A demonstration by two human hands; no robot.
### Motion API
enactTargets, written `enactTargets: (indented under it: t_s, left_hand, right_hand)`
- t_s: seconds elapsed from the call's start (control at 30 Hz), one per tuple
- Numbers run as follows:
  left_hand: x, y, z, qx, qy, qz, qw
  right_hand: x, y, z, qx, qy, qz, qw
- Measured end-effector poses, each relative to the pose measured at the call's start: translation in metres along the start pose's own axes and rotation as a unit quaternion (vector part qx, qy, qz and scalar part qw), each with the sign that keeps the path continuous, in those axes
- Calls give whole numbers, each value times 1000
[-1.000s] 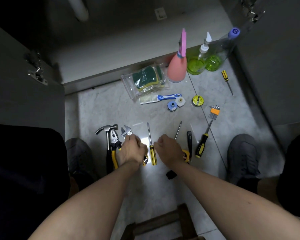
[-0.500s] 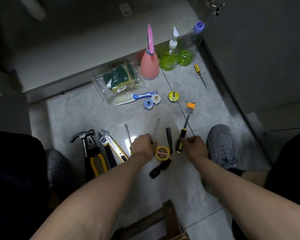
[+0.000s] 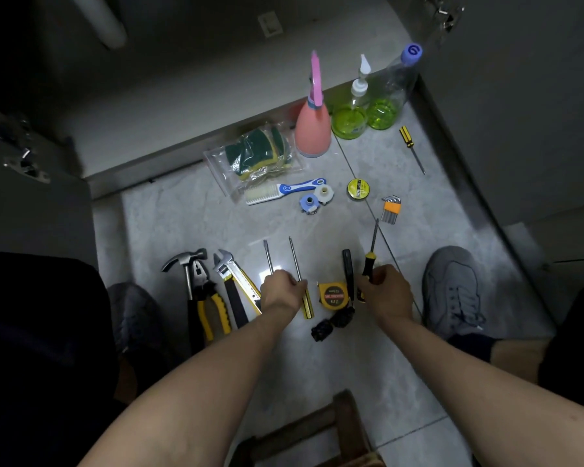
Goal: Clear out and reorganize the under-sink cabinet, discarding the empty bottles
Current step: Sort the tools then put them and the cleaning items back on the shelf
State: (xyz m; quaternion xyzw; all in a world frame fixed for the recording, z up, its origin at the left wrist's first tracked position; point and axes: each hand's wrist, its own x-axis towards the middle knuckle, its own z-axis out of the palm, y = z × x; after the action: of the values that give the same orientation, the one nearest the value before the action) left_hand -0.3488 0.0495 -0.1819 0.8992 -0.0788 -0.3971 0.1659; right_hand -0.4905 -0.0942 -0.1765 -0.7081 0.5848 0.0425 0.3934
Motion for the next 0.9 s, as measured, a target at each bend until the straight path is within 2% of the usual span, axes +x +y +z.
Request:
enactTargets:
  t_s: [0.1, 0.23, 0.33, 0.5, 0.6, 0.9]
  left_hand:
    - [-8, -2, -9, 3, 16, 4, 1000]
    - [-18, -22, -28, 11, 116, -23, 993]
    - [-21, -51, -39, 30, 152, -52, 987]
    - [-22, -78, -40, 20, 134, -77, 988]
    - [-23, -74, -36, -7, 129, -83, 988]
    - [-19, -61, -35, 7, 98, -72, 993]
  right_hand:
    - [-13, -13, 9, -21, -23, -63, 998]
    - [-24, -41, 30, -31, -89, -122, 988]
    - [-28, -60, 48, -48, -129, -140, 980]
    - [-40, -74, 67, -69, -148, -155, 974]
    - [-47, -74, 74, -101, -149, -157, 971]
    - [-60, -70, 87, -169, -162, -179, 956]
